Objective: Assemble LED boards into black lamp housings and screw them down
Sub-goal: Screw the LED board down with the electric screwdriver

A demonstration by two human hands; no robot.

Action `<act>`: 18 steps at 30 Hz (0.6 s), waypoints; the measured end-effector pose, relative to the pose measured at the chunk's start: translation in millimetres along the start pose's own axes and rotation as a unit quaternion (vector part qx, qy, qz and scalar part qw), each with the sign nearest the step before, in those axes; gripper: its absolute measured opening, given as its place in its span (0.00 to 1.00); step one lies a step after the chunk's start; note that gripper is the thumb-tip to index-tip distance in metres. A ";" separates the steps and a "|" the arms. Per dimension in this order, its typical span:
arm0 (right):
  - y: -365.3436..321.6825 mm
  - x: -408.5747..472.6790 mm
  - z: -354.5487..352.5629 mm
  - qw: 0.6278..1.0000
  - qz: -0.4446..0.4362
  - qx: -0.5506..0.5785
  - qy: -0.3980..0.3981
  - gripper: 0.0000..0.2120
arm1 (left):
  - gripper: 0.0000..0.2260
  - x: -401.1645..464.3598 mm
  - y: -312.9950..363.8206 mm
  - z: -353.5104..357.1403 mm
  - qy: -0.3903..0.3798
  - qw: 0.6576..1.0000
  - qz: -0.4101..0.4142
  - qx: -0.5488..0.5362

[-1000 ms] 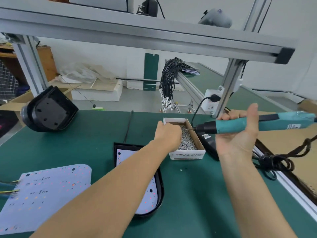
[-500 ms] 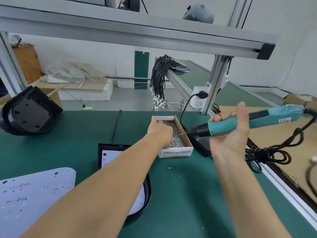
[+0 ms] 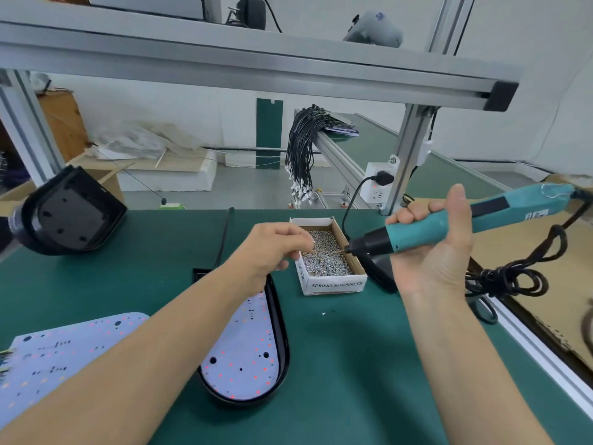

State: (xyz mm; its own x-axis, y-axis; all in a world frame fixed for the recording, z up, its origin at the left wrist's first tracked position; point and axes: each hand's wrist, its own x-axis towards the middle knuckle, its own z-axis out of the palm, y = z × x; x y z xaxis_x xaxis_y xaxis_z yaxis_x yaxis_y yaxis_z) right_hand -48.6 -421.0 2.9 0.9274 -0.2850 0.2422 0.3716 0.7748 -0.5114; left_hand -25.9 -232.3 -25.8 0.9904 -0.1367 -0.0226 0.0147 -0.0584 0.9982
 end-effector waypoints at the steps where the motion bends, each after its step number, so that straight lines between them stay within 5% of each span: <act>1: 2.4 -3.4 3.7 1.000 0.011 0.009 -0.013 0.14 | 0.06 -12.1 0.5 -7.8 -0.014 0.999 -0.011 -0.050; 5: 15.5 -18.7 24.9 0.994 0.051 0.037 -0.084 0.20 | 0.05 -56.5 -1.9 -28.5 -0.031 0.985 -0.025 -0.167; 18: 40.7 -44.0 60.3 0.980 0.093 0.008 -0.176 0.22 | 0.00 -92.6 -8.3 -54.0 0.010 0.985 0.027 -0.167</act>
State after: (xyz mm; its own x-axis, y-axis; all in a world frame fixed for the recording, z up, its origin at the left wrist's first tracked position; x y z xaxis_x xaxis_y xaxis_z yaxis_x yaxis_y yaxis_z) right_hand -76.9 -342.9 21.1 0.9058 0.0721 0.4175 0.1943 0.8050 -0.5605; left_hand -110.2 -165.8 -29.1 0.9934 -0.1112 0.0286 0.0035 0.2782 0.9605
